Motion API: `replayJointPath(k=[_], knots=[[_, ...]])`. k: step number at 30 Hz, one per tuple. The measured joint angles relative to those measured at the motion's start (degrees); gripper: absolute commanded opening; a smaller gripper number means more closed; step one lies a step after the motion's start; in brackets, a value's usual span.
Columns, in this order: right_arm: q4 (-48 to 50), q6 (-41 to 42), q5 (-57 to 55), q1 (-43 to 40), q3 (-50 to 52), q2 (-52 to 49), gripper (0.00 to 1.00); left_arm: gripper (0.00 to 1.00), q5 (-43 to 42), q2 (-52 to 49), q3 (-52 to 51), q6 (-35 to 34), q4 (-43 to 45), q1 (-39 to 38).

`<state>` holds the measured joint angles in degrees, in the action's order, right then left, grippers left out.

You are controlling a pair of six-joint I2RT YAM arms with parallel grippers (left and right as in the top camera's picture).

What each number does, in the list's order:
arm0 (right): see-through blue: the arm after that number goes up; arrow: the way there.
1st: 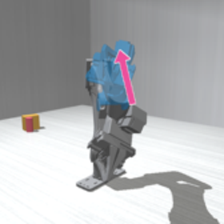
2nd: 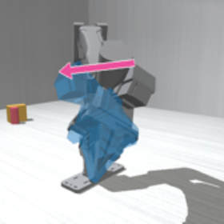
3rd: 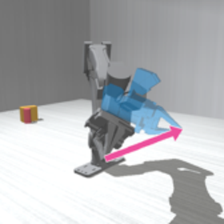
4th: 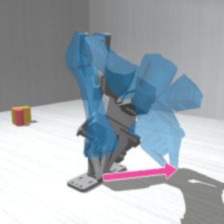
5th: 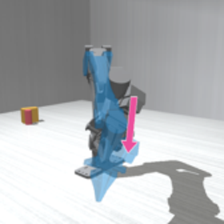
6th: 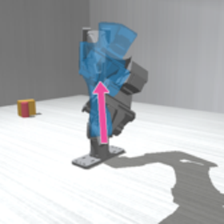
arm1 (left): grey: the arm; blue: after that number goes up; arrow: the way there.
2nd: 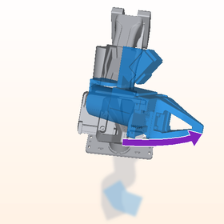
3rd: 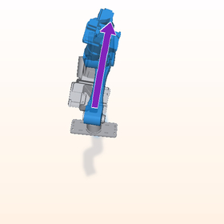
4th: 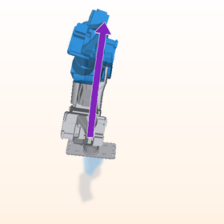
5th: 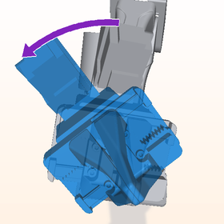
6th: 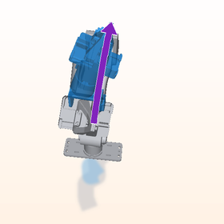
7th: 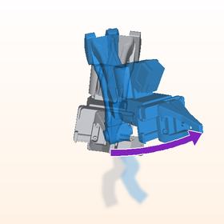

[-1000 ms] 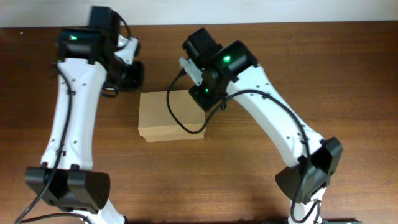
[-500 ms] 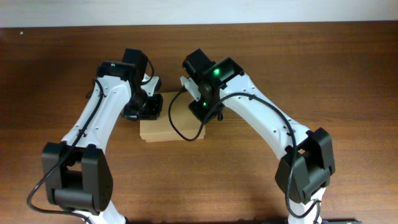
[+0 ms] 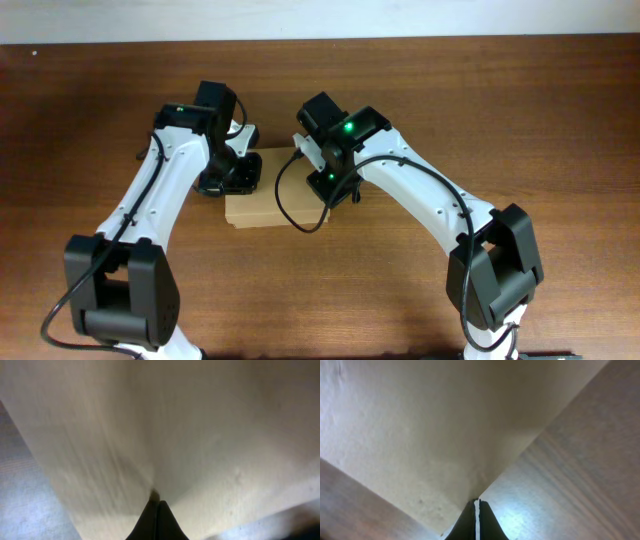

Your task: Pack container

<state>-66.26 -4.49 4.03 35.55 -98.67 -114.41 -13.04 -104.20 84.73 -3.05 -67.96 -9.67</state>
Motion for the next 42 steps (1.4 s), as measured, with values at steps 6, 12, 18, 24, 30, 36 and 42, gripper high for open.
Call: replayJointPath(k=[6, 12, 18, 24, 30, 36, 42], knots=[[-4.9, 0.0, -4.0, -1.0, -11.5, -0.2, 0.04, 0.03, 0.8, -1.1, 15.2, 0.0, -6.5, 0.1], [-9.3, 0.0, -7.0, -6.0, -29.7, -0.2, 0.04, 0.16, 5.1, -1.2, 37.3, -0.2, -10.0, 0.7], [-12.9, 2.6, -9.2, -13.0, -46.2, -0.2, 0.04, 0.19, 10.3, -1.2, 50.9, -0.2, -11.3, 3.4], [-16.1, 4.5, -10.2, -16.1, -64.6, -0.2, 0.21, 0.54, 12.1, -1.2, 60.4, -0.5, -12.5, 7.0], [-16.3, 5.1, -10.2, -16.0, -78.5, 0.3, 0.99, 1.0, 13.3, -0.9, 65.5, -0.5, -12.4, 8.4], [-17.7, 5.3, -10.2, -16.0, -81.2, 1.3, 0.99, 1.0, 13.8, -0.9, 65.6, -0.5, -12.4, 8.5], [-20.0, 5.4, -10.2, -16.0, -81.0, 1.1, 0.99, 0.99, 13.8, -0.9, 65.6, -0.5, -14.0, 8.5]])
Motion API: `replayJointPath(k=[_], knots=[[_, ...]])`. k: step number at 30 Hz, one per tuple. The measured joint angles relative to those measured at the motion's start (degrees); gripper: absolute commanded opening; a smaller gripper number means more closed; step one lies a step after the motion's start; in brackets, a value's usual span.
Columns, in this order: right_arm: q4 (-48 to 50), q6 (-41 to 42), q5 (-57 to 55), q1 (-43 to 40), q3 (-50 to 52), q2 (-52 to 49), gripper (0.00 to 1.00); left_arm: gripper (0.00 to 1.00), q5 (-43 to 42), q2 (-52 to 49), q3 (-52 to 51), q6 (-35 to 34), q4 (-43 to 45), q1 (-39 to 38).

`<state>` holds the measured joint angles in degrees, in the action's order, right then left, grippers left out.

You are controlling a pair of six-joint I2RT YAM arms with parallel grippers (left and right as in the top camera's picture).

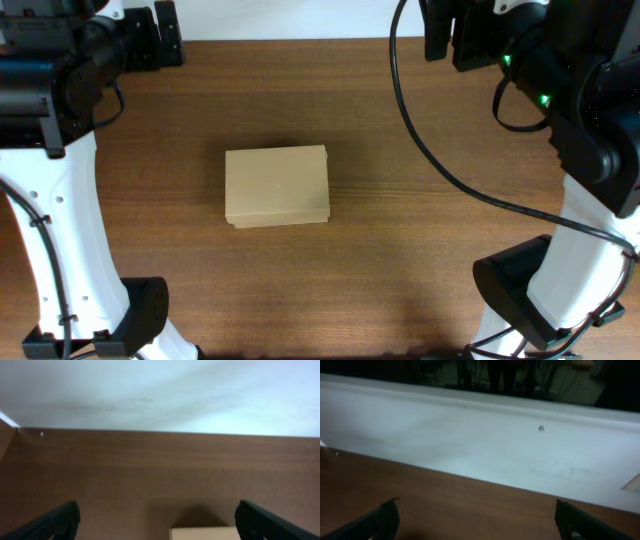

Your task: Pack container

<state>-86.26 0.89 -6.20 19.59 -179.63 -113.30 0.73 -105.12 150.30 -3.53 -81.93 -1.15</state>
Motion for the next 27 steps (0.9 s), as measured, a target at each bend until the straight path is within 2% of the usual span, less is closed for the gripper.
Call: replayJointPath(k=[11, 19, 23, 27], knots=[[-1.5, 0.0, 0.0, 0.0, 0.0, 0.0, 0.99, 1.0, 0.0, 0.0, 0.0, 0.0, -4.3, 0.0], [-2.1, -0.1, 0.0, 0.0, 1.6, 0.8, 0.99, 1.0, 0.0, 0.0, 0.0, 0.0, -4.4, 0.0], [-1.9, -0.1, 0.2, 0.0, 10.0, 6.8, 0.99, 0.99, 0.0, 0.0, 0.0, 0.0, -4.5, 0.0], [4.3, -0.1, 0.2, -0.3, 25.1, 19.9, 0.99, 1.0, 0.0, 0.0, 0.0, 0.0, -4.4, 0.0]])
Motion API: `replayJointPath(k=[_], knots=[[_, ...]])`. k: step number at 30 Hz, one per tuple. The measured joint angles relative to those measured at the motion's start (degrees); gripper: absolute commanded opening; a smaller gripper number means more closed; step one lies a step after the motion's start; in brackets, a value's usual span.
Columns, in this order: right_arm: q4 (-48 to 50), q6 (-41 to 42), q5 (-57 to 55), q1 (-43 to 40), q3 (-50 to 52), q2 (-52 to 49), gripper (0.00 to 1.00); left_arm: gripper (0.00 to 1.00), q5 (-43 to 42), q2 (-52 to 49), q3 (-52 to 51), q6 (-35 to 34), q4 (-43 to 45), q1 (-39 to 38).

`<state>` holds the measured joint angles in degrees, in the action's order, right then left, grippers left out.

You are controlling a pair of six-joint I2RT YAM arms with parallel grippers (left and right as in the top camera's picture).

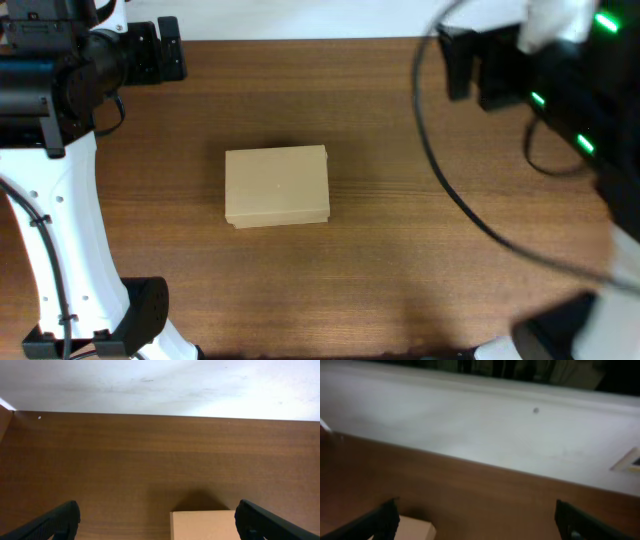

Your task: Pack container

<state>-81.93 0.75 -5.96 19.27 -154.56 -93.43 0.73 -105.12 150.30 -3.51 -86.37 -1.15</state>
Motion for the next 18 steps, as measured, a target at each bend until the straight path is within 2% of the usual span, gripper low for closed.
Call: replayJointPath(k=[5, 8, 13, 18], knots=[[13.4, 0.0, 0.9, -3.2, 23.6, 20.4, 0.99, 1.0, 0.1, 0.0, 0.0, 0.0, 0.0, 0.0], [23.2, 0.0, 1.1, -7.0, 43.4, 35.4, 0.99, 1.0, 0.2, 0.0, 0.0, 0.0, 0.0, 0.0], [31.3, 0.0, 1.1, -13.4, 72.5, 52.0, 0.99, 0.99, 0.2, 0.0, 0.0, 0.0, 0.0, 0.0], [36.1, 0.0, 1.1, -17.4, 96.1, 64.5, 0.99, 0.99, 0.2, 0.0, 0.0, 0.0, 0.0, 0.0]])
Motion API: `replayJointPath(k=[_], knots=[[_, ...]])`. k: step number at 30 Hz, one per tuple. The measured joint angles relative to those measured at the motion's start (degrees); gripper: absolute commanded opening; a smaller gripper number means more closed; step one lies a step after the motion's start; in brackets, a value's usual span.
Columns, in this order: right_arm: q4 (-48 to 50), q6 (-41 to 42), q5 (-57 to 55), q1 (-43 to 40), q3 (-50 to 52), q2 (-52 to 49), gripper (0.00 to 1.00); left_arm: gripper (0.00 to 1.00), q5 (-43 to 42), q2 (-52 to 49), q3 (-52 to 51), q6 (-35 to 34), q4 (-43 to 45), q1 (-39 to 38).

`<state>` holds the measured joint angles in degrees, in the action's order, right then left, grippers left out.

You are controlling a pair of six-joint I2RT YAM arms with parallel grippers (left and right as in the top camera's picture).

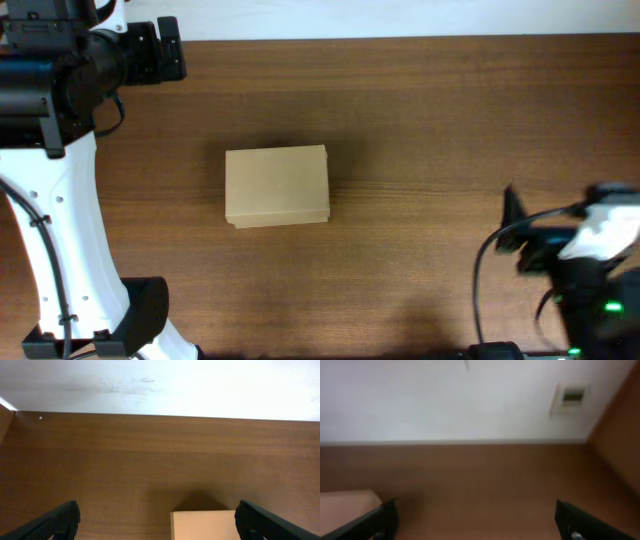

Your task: Pack container

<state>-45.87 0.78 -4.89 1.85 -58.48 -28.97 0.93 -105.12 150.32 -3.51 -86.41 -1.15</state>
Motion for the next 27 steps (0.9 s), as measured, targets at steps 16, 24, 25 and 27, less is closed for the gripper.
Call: replayJointPath(k=[16, 24, 25, 27], knots=[[10.8, 0.0, 0.5, -3.7, 41.3, 25.8, 0.99, 1.0, 0.0, 0.0, 0.0, 0.0, 0.0, 0.0], [13.0, 0.1, 0.7, -3.7, 47.8, 26.3, 0.99, 1.0, 0.0, 0.0, 0.0, 0.0, 0.0, 0.0], [13.0, 0.0, 0.7, -3.7, 48.2, 26.3, 0.99, 1.0, 0.0, 0.0, 0.0, 0.0, 0.0, 0.0], [13.1, 0.0, 0.7, -3.7, 49.3, 26.3, 0.99, 1.0, 0.0, 0.0, 0.0, 0.0, 0.0, 0.0]])
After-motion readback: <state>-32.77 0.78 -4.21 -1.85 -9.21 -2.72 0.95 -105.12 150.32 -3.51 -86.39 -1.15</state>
